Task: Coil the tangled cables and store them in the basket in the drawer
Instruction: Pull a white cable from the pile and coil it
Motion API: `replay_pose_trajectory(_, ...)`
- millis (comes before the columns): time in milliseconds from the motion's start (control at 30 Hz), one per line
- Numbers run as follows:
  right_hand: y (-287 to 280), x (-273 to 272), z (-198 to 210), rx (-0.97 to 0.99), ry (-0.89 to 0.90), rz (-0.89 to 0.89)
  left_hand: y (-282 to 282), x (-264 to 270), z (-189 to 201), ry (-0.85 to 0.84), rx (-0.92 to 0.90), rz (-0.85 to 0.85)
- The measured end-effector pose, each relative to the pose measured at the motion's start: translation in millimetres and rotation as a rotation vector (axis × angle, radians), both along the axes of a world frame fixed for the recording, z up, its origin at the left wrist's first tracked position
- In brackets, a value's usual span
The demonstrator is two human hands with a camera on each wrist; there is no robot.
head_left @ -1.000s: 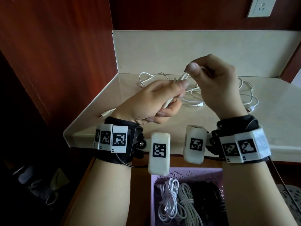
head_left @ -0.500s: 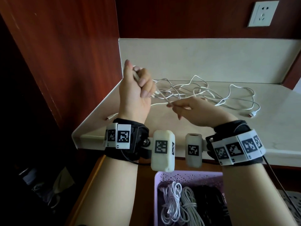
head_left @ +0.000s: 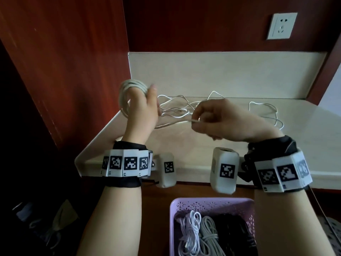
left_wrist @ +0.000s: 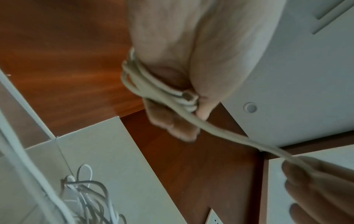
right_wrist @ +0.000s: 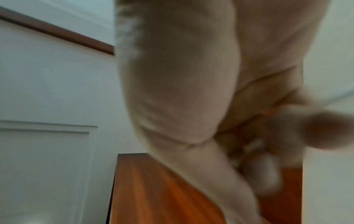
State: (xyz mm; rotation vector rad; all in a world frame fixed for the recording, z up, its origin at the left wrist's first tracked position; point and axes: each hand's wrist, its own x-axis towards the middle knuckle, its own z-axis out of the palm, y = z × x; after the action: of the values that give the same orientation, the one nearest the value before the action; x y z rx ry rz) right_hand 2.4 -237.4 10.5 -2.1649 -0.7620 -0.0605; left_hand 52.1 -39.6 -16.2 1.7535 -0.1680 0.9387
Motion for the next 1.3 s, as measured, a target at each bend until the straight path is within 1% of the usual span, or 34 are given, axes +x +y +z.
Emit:
replay_pose_trajectory(67, -4, 2, 1, 0.095, -0.119, -0.098, -7, -8, 0, 0.158, 0.189, -0.11)
replay_pose_trajectory(167, -10, 8, 0, 0.257, -0.305, -0.281, -15, -27, 4, 0.321, 0.37, -0.366)
replay_pose_trajectory(200, -11, 10, 1, 0.305, -0.347, -0.322, -17, -31, 4, 0.361, 0.399, -0.431)
replay_pose_trajectory(267, -11, 10, 2, 0.367, -0.396, -0.347, -22, -37, 5, 0.434, 0.39, -0.509)
replay_pose_trajectory(367, -13, 10, 3, 0.441, -0.424, -0.324, -29, -43, 5, 0.526, 0.279, -0.672)
replay_pose_trajectory(433, -14, 11, 2, 0.476, -0.442, -0.319, -29, -46, 6, 0.559, 0.249, -0.793)
replay_pose_trajectory(533, -14, 14, -1, 0.538, -0.412, -0.315, -28, -51, 10, 0.552, 0.2, -0.991)
replay_pose_trajectory(633, -7, 18, -6, 0.619, -0.333, -0.26, -26, -52, 12, 0.517, 0.123, -1.097)
replay_pose_trajectory(733, 5, 24, -16, 0.554, -0.262, -0.203, -22, -48, 11, 0.468, -0.071, -1.261)
replay_pose_trajectory(833, 15, 31, -27, 0.4, -0.204, -0.138, -17, -42, 9, 0.373, -0.363, -1.511)
replay_pose_trajectory(867, 17, 33, -29, 0.34, -0.197, -0.134, -16, -39, 9, 0.335, -0.477, -1.569)
replay_pose_trajectory(933, 19, 36, -32, 0.231, -0.166, -0.128, -17, -35, 8, 0.254, -0.709, -1.591)
replay_pose_trajectory(1000, 19, 36, -33, 0.131, -0.112, -0.116, -21, -33, 8, 0.164, -0.852, -1.484)
replay_pose_trajectory(1067, 17, 37, -33, 0.02, -0.084, -0.138, -25, -35, 10, 0.098, -0.899, -1.359)
replay_pose_trajectory(1133, 11, 39, -35, -0.064, -0.088, -0.16, -26, -37, 12, 0.052, -0.92, -1.303)
replay_pose_trajectory(1200, 6, 41, -39, -0.087, -0.088, -0.152, -24, -38, 15, 0.012, -0.949, -1.309)
replay_pose_trajectory(1300, 2, 45, -45, -0.118, -0.088, -0.171, -20, -40, 18, -0.029, -0.969, -1.381)
